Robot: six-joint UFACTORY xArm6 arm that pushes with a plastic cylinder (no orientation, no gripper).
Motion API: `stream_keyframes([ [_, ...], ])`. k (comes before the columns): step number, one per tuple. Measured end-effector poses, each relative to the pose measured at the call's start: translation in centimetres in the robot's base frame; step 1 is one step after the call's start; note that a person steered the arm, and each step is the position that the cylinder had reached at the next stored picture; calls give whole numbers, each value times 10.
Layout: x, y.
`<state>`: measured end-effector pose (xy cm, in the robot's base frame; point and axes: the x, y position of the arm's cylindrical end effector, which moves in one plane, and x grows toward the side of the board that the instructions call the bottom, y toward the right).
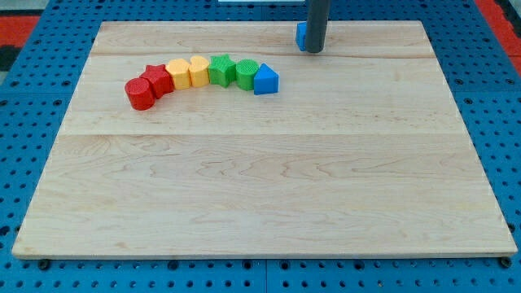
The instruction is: Push the blue triangle a bit up
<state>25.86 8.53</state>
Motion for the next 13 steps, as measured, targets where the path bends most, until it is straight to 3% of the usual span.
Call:
stream_keyframes([
  [5, 14, -15],
  [7, 105, -27],
  [8, 127, -75],
  [9, 113, -84],
  [11, 94, -42],
  [13, 96, -68],
])
